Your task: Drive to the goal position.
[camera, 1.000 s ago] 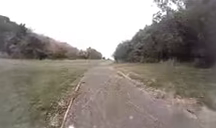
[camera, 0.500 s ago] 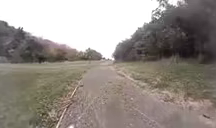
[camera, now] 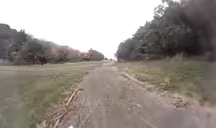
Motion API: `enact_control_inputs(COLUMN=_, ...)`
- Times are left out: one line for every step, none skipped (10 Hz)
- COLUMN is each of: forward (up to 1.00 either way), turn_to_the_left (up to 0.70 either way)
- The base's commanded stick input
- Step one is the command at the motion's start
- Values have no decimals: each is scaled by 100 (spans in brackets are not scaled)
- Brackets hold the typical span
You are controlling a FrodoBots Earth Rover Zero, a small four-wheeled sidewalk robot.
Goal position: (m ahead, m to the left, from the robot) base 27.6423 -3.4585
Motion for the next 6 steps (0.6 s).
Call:
enact_control_inputs(forward=60, turn_to_the_left=0)
enact_control_inputs(forward=60, turn_to_the_left=0)
enact_control_inputs(forward=60, turn_to_the_left=0)
enact_control_inputs(forward=60, turn_to_the_left=-10)
enact_control_inputs(forward=60, turn_to_the_left=-15)
enact_control_inputs(forward=60, turn_to_the_left=-15)
